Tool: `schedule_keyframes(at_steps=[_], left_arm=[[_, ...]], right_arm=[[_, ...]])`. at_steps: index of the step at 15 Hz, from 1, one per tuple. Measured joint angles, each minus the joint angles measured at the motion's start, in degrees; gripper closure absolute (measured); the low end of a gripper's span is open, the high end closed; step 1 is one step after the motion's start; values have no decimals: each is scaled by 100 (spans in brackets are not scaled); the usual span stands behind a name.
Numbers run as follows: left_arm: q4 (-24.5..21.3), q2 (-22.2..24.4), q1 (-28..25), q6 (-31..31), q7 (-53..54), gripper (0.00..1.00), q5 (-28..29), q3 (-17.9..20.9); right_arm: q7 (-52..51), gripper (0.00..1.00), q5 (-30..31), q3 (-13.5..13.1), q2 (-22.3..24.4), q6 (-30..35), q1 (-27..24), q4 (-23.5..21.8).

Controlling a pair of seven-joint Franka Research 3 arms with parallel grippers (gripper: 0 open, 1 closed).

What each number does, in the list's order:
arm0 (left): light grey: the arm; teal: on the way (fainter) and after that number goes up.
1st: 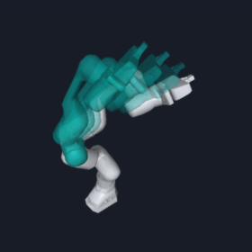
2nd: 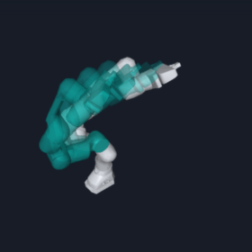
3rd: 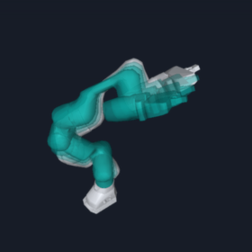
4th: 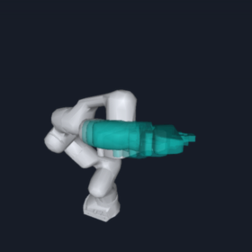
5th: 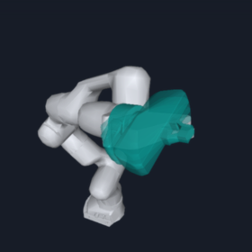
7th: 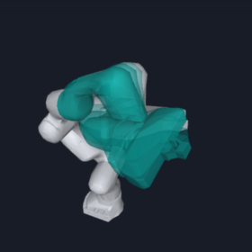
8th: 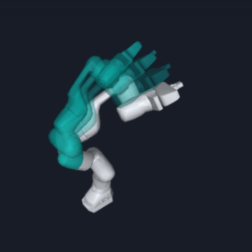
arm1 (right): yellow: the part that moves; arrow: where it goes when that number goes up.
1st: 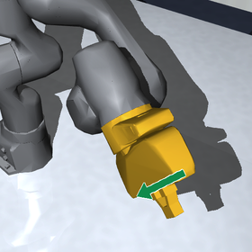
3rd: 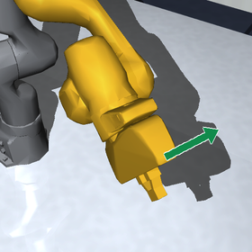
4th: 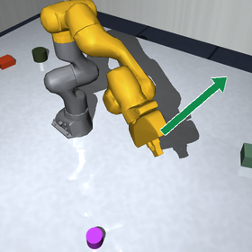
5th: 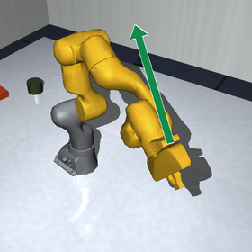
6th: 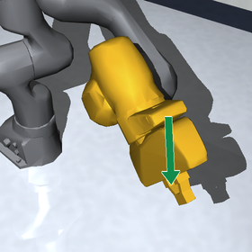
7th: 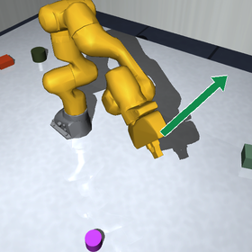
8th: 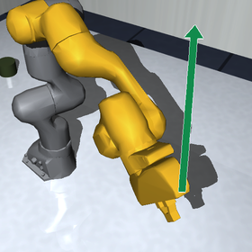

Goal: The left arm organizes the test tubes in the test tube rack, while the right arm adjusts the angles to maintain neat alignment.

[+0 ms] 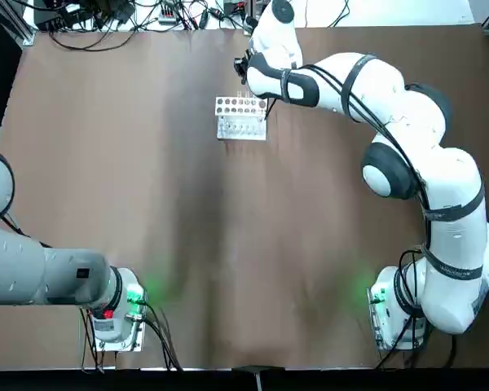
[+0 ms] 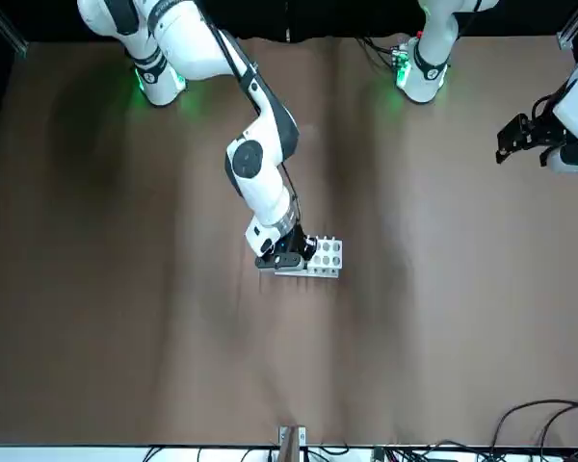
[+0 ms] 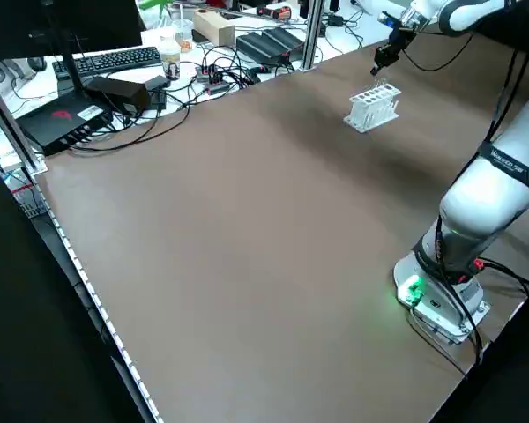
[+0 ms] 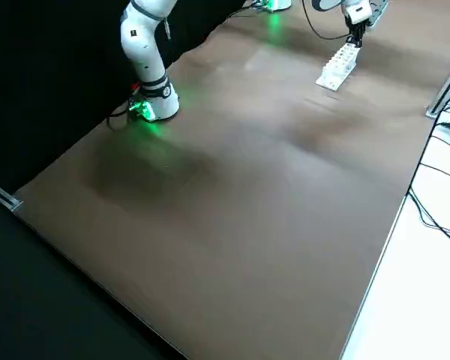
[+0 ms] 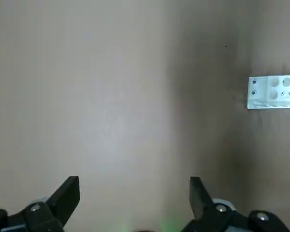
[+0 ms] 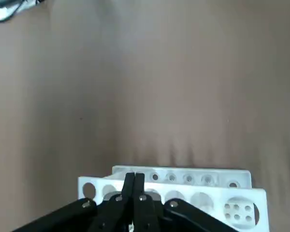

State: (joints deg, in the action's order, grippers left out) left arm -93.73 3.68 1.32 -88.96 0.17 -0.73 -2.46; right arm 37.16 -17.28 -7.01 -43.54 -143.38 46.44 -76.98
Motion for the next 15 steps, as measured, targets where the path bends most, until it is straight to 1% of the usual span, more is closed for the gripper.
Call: schedule_keyframes(at_steps=[2,3,5,6,7,10,13,15], left_arm=[[17,0,1,0,0,0,0,-2],[27,0,5,0,0,0,0,-9],[95,0,11,-6,-1,0,0,-26],[136,0,9,-6,-2,0,0,-26],[156,-28,-1,-6,-2,0,1,-25],[166,-133,-4,-6,-11,0,2,-25],[193,-177,24,-6,-14,0,2,-29],[211,-177,41,-6,-3,0,2,-46]], right_arm=[[25,96,-8,-22,73,73,-25,28],[38,96,-15,-33,141,220,-52,37],[47,96,-27,-48,344,739,-165,87],[48,96,-29,-53,486,1076,-254,103],[46,96,-29,-59,825,1854,-484,126],[-201,97,-28,-76,1366,3071,-866,134],[-963,97,-27,-96,1842,4287,-1350,133],[-1512,97,-16,-112,2133,4981,-1744,132]])
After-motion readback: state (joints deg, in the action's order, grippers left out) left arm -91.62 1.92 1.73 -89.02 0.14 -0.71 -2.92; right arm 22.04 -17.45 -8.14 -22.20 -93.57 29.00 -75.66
